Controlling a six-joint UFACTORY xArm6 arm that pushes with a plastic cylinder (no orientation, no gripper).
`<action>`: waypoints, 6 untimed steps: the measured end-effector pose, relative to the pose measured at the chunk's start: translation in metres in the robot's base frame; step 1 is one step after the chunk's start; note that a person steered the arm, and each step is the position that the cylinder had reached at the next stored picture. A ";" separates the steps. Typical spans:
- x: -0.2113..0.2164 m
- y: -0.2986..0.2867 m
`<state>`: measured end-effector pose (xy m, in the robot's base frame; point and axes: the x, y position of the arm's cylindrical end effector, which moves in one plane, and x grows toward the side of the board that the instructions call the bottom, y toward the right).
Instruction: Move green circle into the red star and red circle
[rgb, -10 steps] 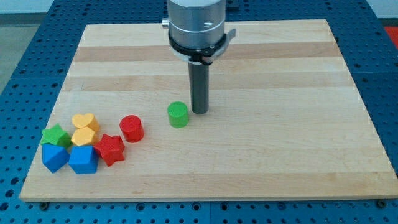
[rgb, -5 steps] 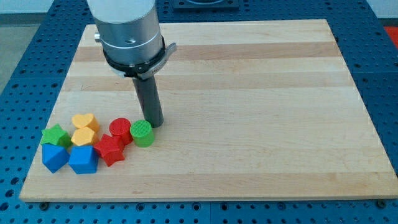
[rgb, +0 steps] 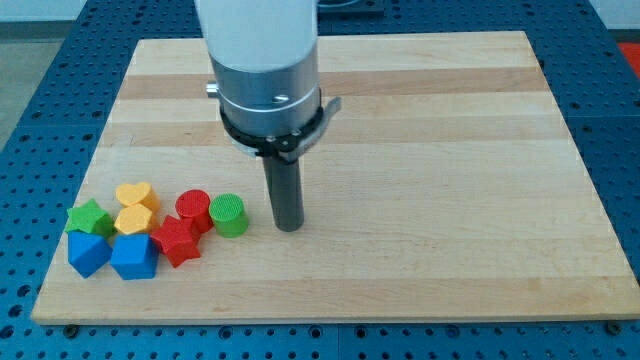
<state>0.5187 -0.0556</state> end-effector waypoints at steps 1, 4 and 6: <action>-0.001 -0.019; 0.000 -0.074; -0.002 -0.080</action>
